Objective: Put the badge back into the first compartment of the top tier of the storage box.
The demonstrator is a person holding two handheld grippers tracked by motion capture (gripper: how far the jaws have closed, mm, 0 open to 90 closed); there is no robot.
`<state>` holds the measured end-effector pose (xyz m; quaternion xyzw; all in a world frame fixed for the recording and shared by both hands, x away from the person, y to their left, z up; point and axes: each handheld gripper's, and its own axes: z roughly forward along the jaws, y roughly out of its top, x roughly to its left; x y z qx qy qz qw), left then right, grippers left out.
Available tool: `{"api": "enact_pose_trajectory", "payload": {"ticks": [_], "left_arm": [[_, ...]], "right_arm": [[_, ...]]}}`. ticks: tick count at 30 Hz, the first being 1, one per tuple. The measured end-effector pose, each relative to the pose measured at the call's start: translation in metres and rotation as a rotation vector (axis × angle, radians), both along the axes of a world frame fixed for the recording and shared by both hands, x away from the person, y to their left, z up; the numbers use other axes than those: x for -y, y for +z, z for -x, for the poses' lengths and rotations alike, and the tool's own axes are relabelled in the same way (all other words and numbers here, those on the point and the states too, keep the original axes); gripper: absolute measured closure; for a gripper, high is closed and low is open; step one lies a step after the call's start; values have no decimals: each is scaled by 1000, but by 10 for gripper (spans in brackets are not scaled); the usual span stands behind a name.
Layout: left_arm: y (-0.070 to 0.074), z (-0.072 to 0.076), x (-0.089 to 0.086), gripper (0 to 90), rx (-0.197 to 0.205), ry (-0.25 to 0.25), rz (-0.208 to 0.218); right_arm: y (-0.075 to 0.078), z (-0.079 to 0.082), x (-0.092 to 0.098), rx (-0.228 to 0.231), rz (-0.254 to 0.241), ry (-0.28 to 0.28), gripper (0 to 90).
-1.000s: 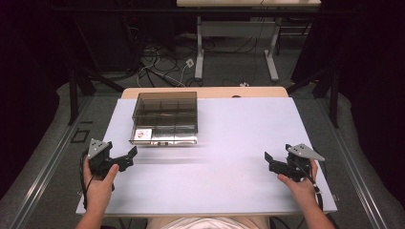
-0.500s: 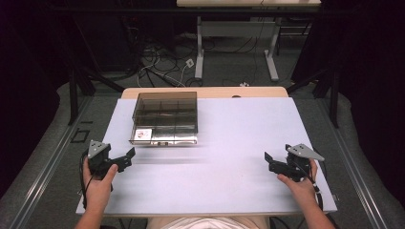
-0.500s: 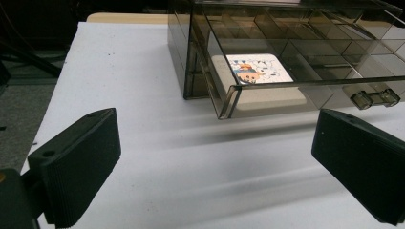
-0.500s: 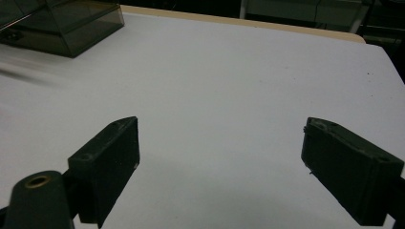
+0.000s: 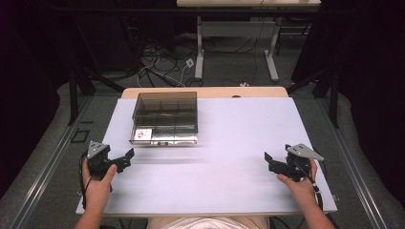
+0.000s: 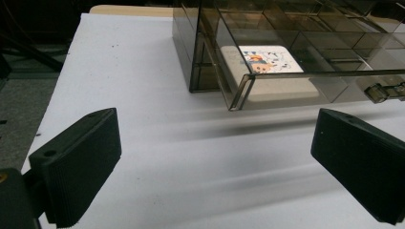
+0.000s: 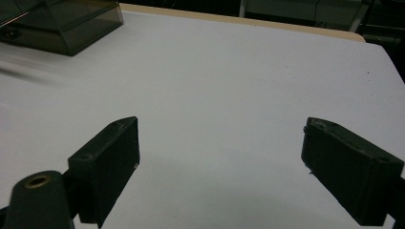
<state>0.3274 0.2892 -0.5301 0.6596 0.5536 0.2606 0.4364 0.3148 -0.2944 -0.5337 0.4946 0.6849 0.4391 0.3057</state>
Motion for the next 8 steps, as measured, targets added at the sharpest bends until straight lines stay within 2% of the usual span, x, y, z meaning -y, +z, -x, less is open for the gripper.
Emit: {"api": "enact_pose_trajectory", "payload": {"ticks": [8], "left_arm": [[-1,0,-2,39,-11,9,10]], "right_arm": [[-1,-1,0,3,2,1,126]]}}
